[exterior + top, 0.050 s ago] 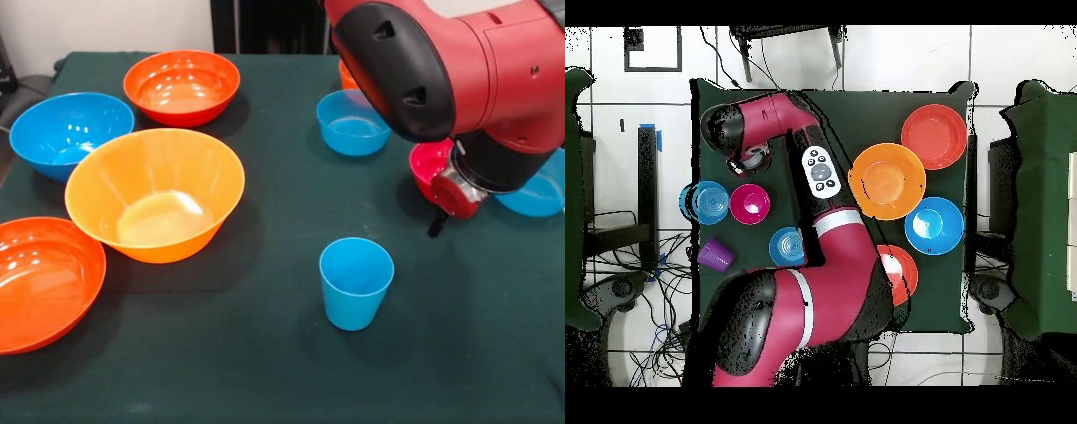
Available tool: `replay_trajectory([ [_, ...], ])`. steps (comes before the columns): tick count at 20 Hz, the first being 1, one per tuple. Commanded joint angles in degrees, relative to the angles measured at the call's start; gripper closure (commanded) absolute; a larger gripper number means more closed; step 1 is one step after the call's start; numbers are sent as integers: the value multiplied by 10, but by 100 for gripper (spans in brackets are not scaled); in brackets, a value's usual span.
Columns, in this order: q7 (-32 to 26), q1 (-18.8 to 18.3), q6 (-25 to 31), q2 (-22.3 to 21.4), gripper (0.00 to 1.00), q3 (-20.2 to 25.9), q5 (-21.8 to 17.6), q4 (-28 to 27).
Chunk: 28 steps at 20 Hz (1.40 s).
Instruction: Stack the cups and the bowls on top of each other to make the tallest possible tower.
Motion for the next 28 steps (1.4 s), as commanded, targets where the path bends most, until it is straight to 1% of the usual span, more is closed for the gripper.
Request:
replay_trajectory([
  [1,-87,5,68,2,0,16,12,-46],
  [4,-80,3,53,1,0,16,21,-29],
  [7,-72,-8,32,-24,0,10,34,21],
  [10,-65,-11,40,-47,0,5,49,49],
  [13,-62,-18,37,-82,0,-3,56,97],
  [15,-59,-19,35,-89,0,-6,56,111],
  [18,-44,-28,8,-103,0,-8,62,160],
  [21,-35,-32,-3,-124,0,-8,65,194],
  [22,-30,-34,-5,-132,0,-9,66,206],
  [23,-30,-42,-12,-150,0,-8,69,231],
  [26,-34,-50,-26,-164,0,-6,65,252],
  [28,-37,-47,-32,-149,0,-5,55,239],
])
